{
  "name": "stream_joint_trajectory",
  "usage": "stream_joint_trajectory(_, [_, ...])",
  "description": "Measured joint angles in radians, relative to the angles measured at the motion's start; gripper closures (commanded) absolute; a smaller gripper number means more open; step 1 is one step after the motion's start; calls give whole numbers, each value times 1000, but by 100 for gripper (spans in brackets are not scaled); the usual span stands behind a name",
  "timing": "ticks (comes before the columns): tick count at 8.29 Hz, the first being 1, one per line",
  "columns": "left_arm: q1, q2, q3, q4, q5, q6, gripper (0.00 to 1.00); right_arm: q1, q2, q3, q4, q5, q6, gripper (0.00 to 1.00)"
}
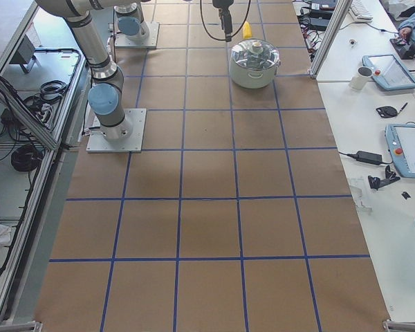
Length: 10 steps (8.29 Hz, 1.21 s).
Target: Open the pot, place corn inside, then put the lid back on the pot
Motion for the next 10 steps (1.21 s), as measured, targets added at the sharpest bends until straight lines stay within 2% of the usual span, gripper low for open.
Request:
stream_joint_trajectory(4, [1,6,-1,-6,-1,23,0,1,0,5,-20,51,13,0])
stream_joint_trajectory(8, [68,-15,2,22,5,449,0,3,0,7,-35,58,37,0])
stream_joint_trajectory(10, [129,-70,1,114,5,709,0,2,0,8,-31,58,77,0])
